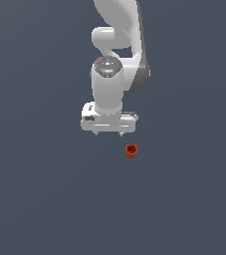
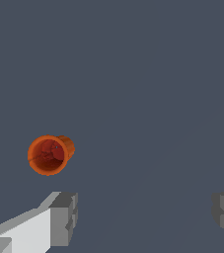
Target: Pick up the object and move it to a goal position.
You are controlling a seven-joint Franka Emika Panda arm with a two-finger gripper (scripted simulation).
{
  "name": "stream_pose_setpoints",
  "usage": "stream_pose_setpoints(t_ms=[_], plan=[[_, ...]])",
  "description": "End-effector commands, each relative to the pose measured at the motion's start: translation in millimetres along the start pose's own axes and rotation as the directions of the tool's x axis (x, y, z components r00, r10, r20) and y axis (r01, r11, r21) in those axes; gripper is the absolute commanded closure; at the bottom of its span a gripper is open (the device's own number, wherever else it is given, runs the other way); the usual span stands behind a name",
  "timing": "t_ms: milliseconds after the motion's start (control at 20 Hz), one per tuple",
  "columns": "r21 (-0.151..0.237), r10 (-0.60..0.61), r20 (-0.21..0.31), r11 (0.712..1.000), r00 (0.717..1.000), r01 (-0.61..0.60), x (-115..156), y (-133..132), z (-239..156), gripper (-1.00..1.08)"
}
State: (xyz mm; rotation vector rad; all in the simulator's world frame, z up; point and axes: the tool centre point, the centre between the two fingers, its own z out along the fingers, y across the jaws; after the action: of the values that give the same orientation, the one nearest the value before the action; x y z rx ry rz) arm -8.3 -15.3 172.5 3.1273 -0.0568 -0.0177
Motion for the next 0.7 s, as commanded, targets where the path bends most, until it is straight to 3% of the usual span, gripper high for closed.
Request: stream_pose_setpoints(t_ms=[0, 400, 650], plan=[[0.0, 0.0, 0.0, 1.0, 1.0, 0.0, 0, 0, 0, -0.92], [0.029, -0.001, 0.044, 1.0, 0.999, 0.0, -11, -18, 14, -0.92], [0.03, -0.002, 0.046, 1.0, 0.999, 0.0, -11, -19, 15, -0.92]])
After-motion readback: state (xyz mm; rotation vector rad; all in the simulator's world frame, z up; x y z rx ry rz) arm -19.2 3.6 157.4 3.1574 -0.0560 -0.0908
